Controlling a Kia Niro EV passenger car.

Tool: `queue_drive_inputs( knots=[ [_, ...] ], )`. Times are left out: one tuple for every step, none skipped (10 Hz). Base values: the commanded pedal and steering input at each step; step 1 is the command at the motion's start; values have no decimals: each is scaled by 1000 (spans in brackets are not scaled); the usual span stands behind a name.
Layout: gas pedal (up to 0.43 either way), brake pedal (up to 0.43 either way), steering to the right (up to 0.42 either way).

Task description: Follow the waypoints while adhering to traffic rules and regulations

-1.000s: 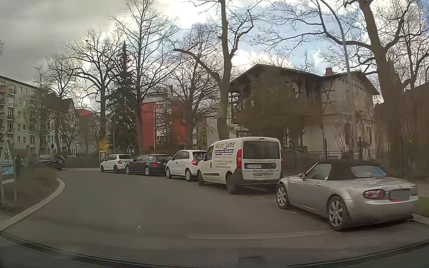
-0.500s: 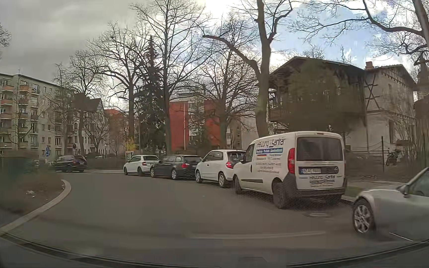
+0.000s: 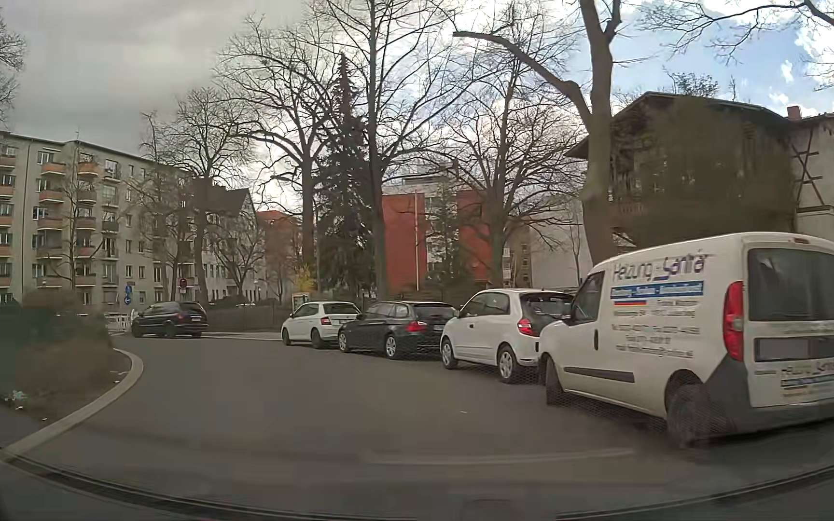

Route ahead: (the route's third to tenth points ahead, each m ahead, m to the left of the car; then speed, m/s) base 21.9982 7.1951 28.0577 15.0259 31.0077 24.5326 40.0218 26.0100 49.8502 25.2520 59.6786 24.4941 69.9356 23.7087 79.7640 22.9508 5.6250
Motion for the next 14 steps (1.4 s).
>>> queue_drive_inputs(
  knots=[
    [87,30,-159],
    [87,30,-158],
    [79,30,-158],
    [59,37,-156],
    [47,30,-156],
    [47,30,-156],
    [47,30,-156],
    [47,37,-155],
    [47,30,-154],
    [47,30,-152],
    [47,30,-147],
    [47,30,-143],
    [47,30,-142],
    [47,37,-142]
  ],
)
